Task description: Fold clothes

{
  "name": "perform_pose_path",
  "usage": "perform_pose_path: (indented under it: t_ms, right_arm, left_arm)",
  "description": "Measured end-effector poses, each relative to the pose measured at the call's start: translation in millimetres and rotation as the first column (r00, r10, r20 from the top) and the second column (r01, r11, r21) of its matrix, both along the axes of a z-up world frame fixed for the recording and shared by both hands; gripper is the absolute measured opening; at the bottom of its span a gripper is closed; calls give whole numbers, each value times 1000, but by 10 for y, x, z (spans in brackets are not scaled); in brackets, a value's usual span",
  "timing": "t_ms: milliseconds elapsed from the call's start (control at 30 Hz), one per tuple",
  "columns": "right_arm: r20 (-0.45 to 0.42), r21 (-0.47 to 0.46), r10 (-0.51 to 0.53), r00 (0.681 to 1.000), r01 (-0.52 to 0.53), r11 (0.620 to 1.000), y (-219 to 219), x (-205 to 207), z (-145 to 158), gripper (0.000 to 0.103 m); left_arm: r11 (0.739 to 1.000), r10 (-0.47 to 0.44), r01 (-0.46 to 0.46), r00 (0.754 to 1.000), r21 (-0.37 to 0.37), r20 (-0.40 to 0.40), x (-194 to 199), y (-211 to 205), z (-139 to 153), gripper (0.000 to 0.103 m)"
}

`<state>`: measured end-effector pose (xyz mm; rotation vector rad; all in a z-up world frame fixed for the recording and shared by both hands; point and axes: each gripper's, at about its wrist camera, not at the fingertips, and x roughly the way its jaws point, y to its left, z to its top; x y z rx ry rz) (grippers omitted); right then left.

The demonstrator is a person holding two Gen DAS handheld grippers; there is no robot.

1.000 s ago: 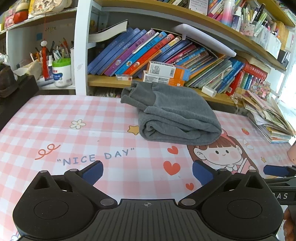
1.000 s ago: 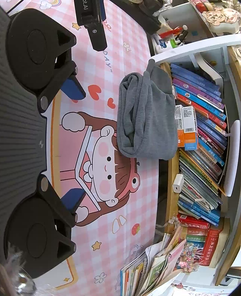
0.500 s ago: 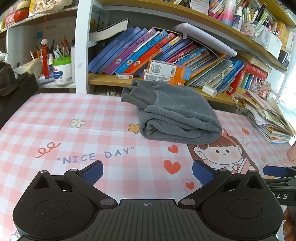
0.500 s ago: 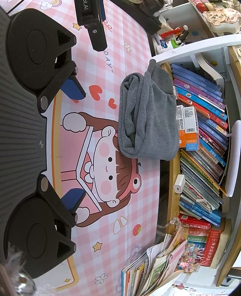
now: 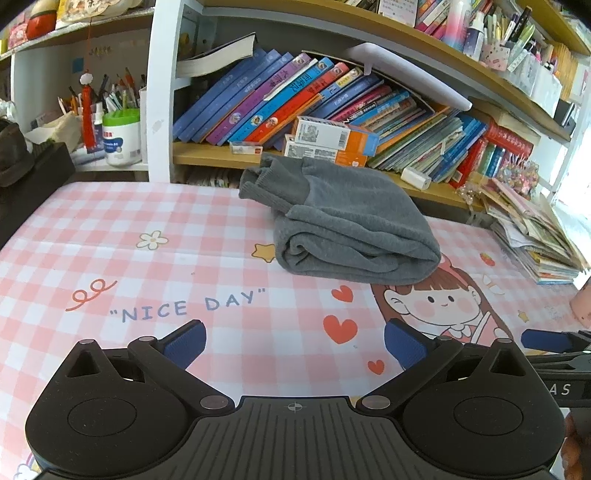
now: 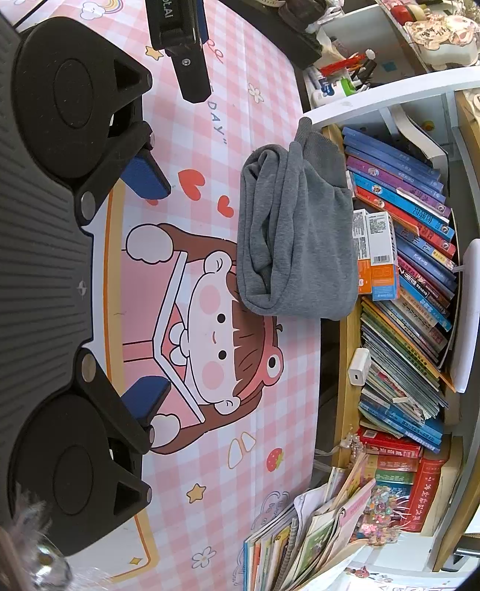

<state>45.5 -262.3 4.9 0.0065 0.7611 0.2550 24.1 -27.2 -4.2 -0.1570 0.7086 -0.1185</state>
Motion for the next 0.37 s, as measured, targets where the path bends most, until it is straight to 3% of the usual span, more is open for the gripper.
perform_pose_path:
  t_ms: [367]
  right_arm:
    - [-7, -1, 3, 1000, -3, 1000, 0, 2, -10, 103]
  left_arm:
    - [1000, 0, 0, 1000, -1, -9, 1, -4, -20, 103]
